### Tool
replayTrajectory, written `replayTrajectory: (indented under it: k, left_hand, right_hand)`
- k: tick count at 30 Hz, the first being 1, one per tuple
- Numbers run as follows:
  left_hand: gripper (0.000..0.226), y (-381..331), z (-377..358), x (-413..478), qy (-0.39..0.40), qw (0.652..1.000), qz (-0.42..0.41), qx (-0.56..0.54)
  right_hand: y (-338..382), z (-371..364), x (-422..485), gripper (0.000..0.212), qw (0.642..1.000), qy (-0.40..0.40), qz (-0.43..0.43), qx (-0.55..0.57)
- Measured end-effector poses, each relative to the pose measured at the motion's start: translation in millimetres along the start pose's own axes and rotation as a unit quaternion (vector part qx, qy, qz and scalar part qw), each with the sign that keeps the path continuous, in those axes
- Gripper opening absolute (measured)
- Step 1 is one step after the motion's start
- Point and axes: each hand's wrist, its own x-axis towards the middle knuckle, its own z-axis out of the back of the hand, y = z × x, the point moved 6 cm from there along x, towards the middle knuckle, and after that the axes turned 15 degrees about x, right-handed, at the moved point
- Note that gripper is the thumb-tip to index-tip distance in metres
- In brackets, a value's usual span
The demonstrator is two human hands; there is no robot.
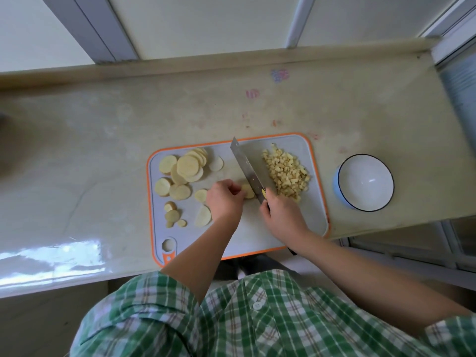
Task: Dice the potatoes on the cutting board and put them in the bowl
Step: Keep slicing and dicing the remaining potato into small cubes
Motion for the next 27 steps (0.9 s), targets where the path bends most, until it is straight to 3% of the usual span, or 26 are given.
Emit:
replayTrajectory:
  k: [9, 19, 23, 27]
  left_hand:
    - [0.007, 1.7, 1.7, 0.2, -0.002, 1.0, 0.002, -0.006]
    - [0.008, 4.4, -0.2, 2.1, 0.007, 0.999, 0.022, -0.023]
    - [0.016, 5.1, -1.1, 3.1, 0.014, 0.999, 0.023, -0.024]
    - [0.008, 6.3, 0.5, 4.4, 0.011, 1.0, 0.012, -0.017]
  right_hand:
    - [6.3, 15.9, 2.2, 0.02, 1.0, 0.007, 0.011, 0.002]
    - [5.2, -1.1, -2.2, 0.02, 1.0, 0.018, -0.014, 0.006]
    - [5.2, -6.8, -1.3, 0.02, 1.0, -0.002, -0.009, 0.017]
    - [5.2, -2.7, 1.3, 0.018, 0.999, -0.024, -0.013, 0.043]
